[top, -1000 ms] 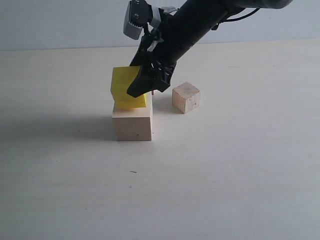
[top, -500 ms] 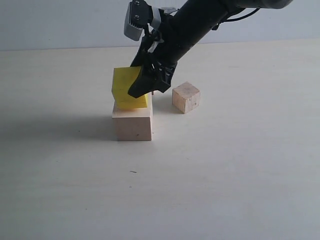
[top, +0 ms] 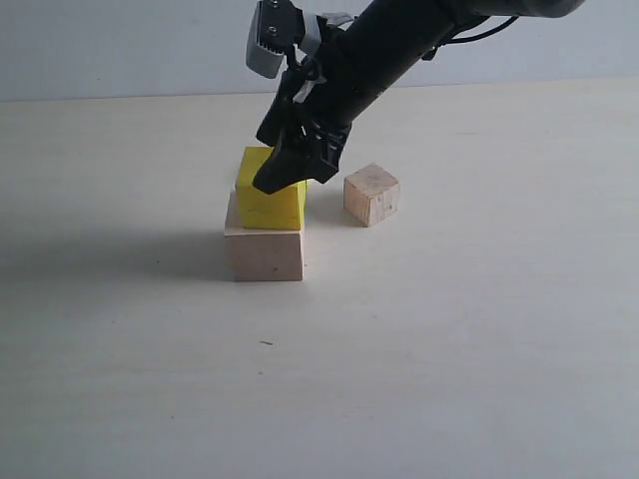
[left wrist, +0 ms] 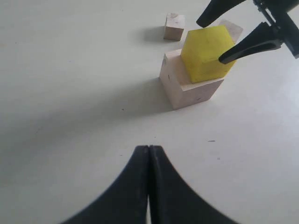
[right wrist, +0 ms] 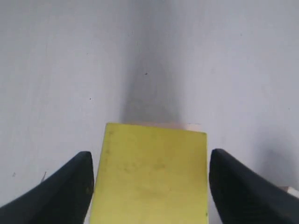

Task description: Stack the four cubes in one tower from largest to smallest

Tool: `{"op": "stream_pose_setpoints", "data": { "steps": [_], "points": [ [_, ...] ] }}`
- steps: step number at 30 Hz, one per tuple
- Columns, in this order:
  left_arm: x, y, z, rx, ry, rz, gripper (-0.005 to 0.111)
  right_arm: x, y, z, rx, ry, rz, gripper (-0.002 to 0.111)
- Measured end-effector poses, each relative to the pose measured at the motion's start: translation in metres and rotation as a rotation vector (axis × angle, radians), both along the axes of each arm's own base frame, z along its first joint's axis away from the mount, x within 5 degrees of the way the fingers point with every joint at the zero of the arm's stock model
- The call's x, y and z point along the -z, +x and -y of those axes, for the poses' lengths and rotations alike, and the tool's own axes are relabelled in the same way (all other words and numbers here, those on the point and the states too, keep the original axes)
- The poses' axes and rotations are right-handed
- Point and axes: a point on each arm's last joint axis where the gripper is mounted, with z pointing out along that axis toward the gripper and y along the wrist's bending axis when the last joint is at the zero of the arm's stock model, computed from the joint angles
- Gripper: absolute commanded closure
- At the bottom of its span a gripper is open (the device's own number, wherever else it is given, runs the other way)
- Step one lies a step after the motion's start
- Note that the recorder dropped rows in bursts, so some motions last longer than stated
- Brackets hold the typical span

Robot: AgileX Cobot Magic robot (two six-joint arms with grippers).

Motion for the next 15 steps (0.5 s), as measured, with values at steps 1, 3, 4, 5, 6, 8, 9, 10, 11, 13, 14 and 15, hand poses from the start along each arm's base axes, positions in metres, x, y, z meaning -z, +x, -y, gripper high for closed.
{"op": "stream_pose_setpoints", "data": {
  "steps": [1,3,4,5,6,8,9,10,11,13,14,15],
  "points": [
    [0.0,0.0,0.0,0.0,0.0,0.0,0.107,0.0,0.0,0.0,0.0,0.0,0.0,0.042],
    [0.0,0.0,0.0,0.0,0.0,0.0,0.107,0.0,0.0,0.0,0.0,0.0,0.0,0.042],
    [0.0,0.0,0.0,0.0,0.0,0.0,0.107,0.0,0.0,0.0,0.0,0.0,0.0,0.042],
    [0.0,0.0,0.0,0.0,0.0,0.0,0.107,0.0,0.0,0.0,0.0,0.0,0.0,0.042],
    [0.0,0.0,0.0,0.0,0.0,0.0,0.107,0.0,0.0,0.0,0.0,0.0,0.0,0.042],
    [0.0,0.0,0.0,0.0,0.0,0.0,0.107,-0.003,-0.001,0.0,0.002,0.003,0.004,0.042],
    [0.0,0.0,0.0,0.0,0.0,0.0,0.107,-0.005,-0.001,0.001,0.003,0.006,0.011,0.042],
    [0.0,0.0,0.0,0.0,0.0,0.0,0.107,-0.011,-0.002,0.001,0.003,0.011,0.023,0.042],
    [0.0,0.0,0.0,0.0,0.0,0.0,0.107,-0.026,-0.005,0.003,0.007,0.025,0.053,0.043],
    [0.0,0.0,0.0,0.0,0.0,0.0,0.107,-0.05,-0.01,0.009,0.05,0.021,0.101,0.052],
    [0.0,0.0,0.0,0.0,0.0,0.0,0.107,-0.056,-0.01,0.011,0.076,0.013,0.113,0.067],
    [0.0,0.0,0.0,0.0,0.0,0.0,0.107,-0.067,-0.009,0.017,0.152,-0.027,0.148,0.075]
  ]
}}
